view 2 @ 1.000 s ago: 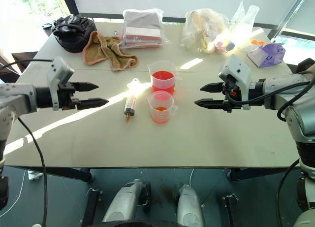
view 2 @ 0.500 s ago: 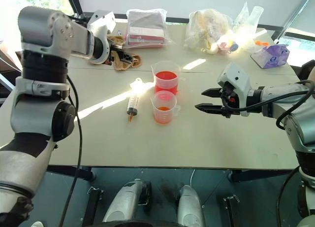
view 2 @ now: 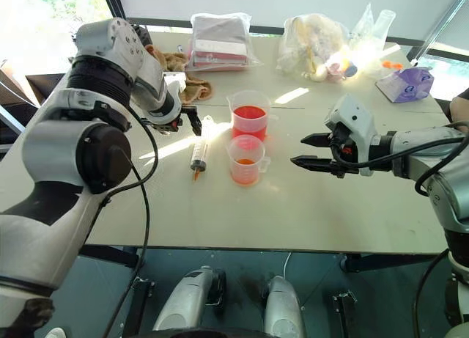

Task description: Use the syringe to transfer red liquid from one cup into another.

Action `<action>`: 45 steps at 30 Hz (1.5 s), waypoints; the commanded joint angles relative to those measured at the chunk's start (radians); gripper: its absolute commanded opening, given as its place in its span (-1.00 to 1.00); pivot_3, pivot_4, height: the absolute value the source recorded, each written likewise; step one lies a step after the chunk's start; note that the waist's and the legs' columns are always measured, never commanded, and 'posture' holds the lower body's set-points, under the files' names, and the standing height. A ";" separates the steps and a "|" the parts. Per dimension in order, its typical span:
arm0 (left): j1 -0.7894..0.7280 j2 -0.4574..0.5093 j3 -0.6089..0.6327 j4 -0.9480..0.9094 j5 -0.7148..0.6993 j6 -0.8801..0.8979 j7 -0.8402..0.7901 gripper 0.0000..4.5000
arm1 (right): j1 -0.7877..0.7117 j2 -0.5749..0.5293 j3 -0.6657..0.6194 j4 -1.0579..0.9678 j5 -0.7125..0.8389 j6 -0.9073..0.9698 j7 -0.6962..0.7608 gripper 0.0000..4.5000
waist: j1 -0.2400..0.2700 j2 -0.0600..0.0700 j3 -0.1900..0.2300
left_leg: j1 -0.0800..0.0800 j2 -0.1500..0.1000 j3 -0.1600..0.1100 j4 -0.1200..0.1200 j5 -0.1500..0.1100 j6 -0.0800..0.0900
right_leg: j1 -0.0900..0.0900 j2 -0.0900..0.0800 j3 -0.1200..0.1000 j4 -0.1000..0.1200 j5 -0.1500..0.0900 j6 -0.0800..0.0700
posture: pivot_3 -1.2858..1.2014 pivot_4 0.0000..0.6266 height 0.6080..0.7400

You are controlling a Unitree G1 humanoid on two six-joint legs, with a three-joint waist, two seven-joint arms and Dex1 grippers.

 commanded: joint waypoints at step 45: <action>0.266 0.017 0.099 -0.359 -0.044 -0.253 -0.022 -0.38 | 0.014 -0.015 -0.046 -0.039 0.011 -0.020 -0.037 0.21 | -0.004 0.001 -0.002 | 0.006 0.002 0.000 0.000 0.002 -0.007 | 0.003 0.000 0.001 0.002 0.004 -0.003 | 0.03 -0.52 1.00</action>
